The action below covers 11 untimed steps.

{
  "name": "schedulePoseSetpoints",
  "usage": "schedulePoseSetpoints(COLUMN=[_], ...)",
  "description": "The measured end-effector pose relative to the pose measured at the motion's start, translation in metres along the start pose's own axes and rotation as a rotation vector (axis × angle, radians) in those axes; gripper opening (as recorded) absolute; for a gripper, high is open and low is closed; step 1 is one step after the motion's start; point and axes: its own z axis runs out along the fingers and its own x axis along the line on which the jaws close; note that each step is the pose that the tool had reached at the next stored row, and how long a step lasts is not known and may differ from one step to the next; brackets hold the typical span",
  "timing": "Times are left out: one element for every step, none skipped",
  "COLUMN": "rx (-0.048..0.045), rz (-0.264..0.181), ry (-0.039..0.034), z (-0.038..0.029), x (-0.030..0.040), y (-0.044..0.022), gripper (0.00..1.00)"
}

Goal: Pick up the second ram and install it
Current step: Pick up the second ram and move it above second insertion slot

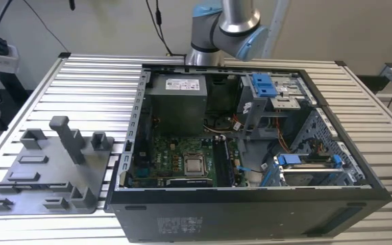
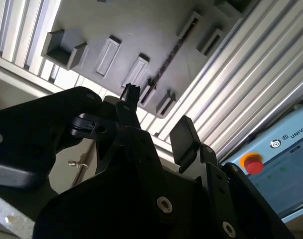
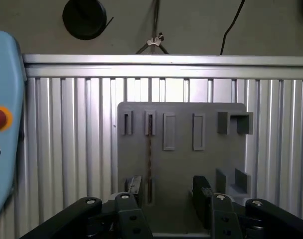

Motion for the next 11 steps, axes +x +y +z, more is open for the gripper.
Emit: schedulePoseSetpoints(rx=[-0.0001,-0.0003,-0.0005,-0.0007,-0.0009,-0.0011,-0.0012,-0.0012,-0.0014,-0.0013,-0.0013], rz=[-0.004,-0.008,-0.013,-0.018,-0.022,-0.026,-0.029,-0.032,-0.033,-0.033,-0.034], ry=[0.0001,0.0002,0.0003,0.0004,0.0006,0.0007,0.0007,0.0008,0.0009,0.0008,0.0008], z=[0.0011,0.0020,0.0031,0.0041,0.0049,0.0057,0.0066,0.0074,0.0080,0.0089,0.0096], x=[0.0000,0.0001,0.0001,0.0001,0.0002,0.0002,0.0002,0.0003,0.0003,0.0003,0.0004], y=[0.0000,-0.0001,-0.0001,-0.0001,-0.0001,-0.0001,-0.0002,-0.0002,-0.0002,-0.0002,-0.0002], gripper=[0.54,0.54,0.54,0.54,0.54,0.54,0.54,0.54,0.54,0.54,0.54])
